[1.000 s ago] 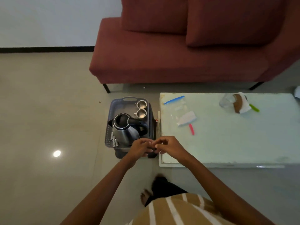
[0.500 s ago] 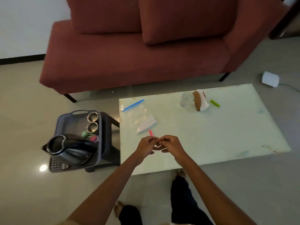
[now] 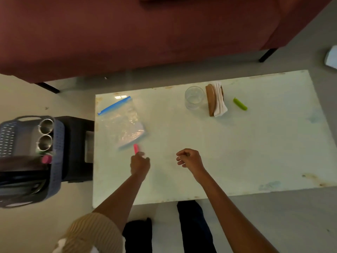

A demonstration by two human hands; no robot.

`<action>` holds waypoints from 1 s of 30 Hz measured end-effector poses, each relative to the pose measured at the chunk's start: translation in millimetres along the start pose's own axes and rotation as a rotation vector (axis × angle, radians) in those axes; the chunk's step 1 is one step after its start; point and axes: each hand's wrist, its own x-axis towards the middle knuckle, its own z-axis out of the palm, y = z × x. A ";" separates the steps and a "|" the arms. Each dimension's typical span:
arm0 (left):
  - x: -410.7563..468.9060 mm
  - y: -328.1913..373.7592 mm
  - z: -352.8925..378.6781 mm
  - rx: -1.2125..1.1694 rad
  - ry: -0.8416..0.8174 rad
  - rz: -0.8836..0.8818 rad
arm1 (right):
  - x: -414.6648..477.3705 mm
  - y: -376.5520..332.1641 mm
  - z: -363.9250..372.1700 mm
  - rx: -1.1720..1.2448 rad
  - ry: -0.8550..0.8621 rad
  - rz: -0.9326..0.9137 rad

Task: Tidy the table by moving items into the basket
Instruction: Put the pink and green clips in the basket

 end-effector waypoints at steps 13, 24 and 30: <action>64.2 18.3 70.4 0.024 0.288 -0.048 | 79.5 47.8 -64.2 0.222 0.304 -0.074; -12.0 117.8 125.3 -0.232 -0.072 0.445 | 186.7 -23.4 -207.2 -0.769 0.691 -0.231; -20.2 126.2 128.0 -0.451 -0.185 0.319 | 206.0 -11.2 -211.5 -1.006 0.547 -0.162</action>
